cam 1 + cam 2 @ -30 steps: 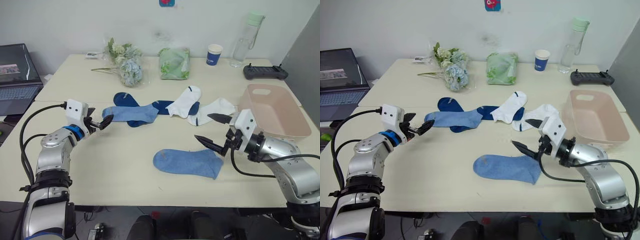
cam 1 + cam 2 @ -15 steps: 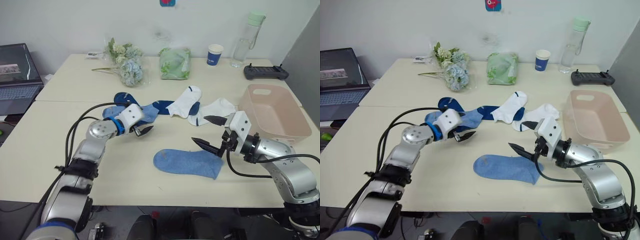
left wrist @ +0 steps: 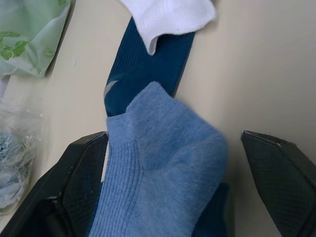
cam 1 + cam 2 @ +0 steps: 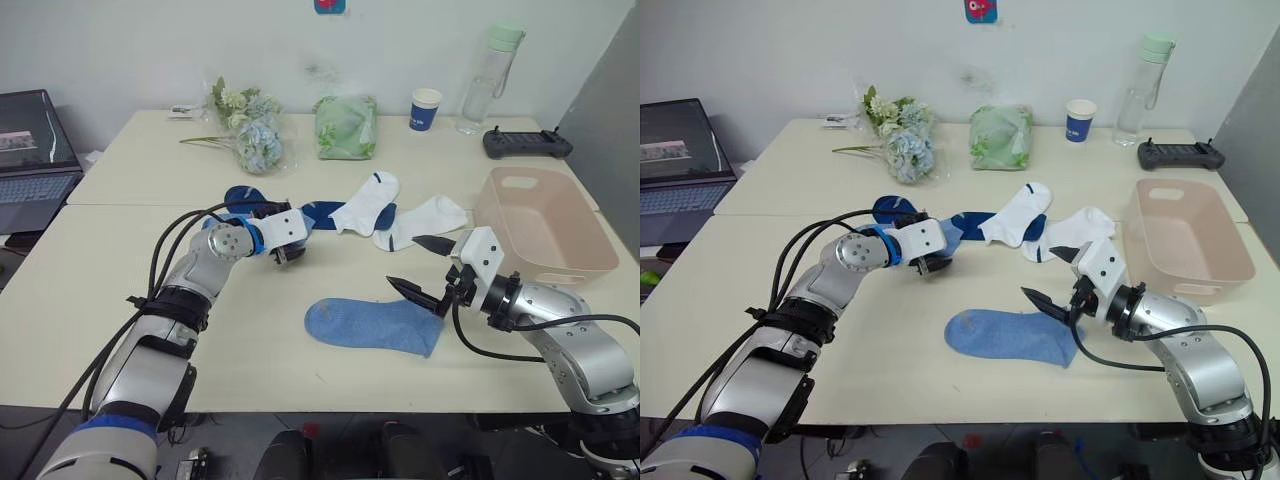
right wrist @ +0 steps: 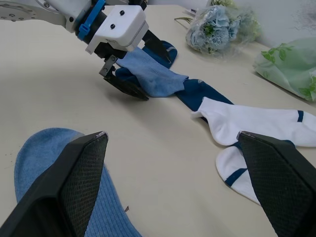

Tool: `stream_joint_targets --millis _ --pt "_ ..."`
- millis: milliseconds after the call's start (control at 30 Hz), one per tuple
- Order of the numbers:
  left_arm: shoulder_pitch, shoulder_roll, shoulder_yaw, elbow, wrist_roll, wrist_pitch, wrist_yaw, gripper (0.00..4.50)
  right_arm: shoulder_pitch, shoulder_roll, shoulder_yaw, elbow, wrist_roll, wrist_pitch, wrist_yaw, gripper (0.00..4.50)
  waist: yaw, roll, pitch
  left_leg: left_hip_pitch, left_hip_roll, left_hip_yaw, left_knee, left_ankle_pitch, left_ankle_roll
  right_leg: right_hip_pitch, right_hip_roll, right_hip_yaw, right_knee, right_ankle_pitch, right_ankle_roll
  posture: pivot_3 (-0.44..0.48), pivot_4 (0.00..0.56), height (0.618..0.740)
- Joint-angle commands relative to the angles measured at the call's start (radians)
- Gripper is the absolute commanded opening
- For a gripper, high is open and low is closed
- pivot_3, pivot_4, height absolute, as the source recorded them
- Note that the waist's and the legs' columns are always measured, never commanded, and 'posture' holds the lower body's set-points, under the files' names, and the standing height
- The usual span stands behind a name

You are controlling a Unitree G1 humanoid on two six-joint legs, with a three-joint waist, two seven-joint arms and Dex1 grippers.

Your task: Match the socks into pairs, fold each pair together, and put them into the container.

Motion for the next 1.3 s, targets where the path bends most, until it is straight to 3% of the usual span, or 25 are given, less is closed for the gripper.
stream_joint_targets --millis 33,400,567,767,900,1133,1300 --pt "-0.011 0.012 0.0 0.046 0.028 0.007 0.026 3.62 -0.02 0.001 -0.014 -0.035 0.001 -0.009 -0.005 4.5 -0.004 0.0 0.0 0.0 0.0 0.0 0.0 0.0 0.0 0.0 0.0 0.0 0.0 0.0 0.0 0.0 0.15 0.74" --pt "-0.015 -0.001 0.015 0.075 0.005 -0.022 0.026 0.02 -0.024 0.002 -0.007 -0.019 -0.007 -0.017 -0.002 4.5 -0.009 0.0 0.0 -0.001 0.0 0.0 0.0 0.0 0.0 0.0 0.0 0.0 0.0 0.0 0.0 0.0 0.15 0.74" --pt "-0.021 -0.022 0.107 0.067 -0.097 0.031 0.022 0.02 -0.019 0.004 -0.007 -0.022 -0.007 -0.016 -0.002 4.5 -0.008 0.0 0.0 -0.001 0.0 0.0 0.0 0.0 0.0 0.0 -0.001 0.0 -0.001 0.0 0.0 0.0 0.15 0.74" --pt "-0.032 -0.026 0.334 0.057 -0.373 0.205 -0.1 0.02 -0.011 0.007 -0.007 -0.024 -0.009 -0.018 -0.003 4.5 -0.011 0.0 0.0 -0.001 0.0 -0.001 0.0 0.0 0.0 -0.001 -0.002 0.0 -0.001 0.0 0.0 0.0 0.15 0.74" --pt "-0.02 -0.01 0.486 0.015 -0.592 0.434 -0.251 0.02 -0.013 0.013 -0.003 -0.02 -0.012 -0.02 -0.003 4.5 -0.012 0.0 0.0 -0.001 0.0 -0.001 0.0 0.0 0.0 -0.001 -0.001 -0.001 -0.001 0.0 0.0 0.0 0.15 0.74" --pt "0.04 0.01 0.538 -0.086 -0.704 0.623 -0.312 0.02 -0.015 0.018 -0.003 -0.02 -0.013 -0.018 0.002 4.5 -0.012 0.0 0.0 -0.001 0.0 -0.001 0.0 0.001 -0.002 -0.001 -0.001 0.0 -0.001 0.0 0.0 0.0 0.15 0.74" --pt "0.089 -0.013 0.513 -0.154 -0.692 0.62 -0.276 0.02 -0.018 0.02 -0.002 -0.021 -0.016 -0.015 0.004 4.5 -0.011 0.0 0.0 -0.001 0.0 -0.003 0.0 0.001 -0.002 0.0 -0.002 0.001 0.0 0.0 0.0 0.0 0.15 0.74"
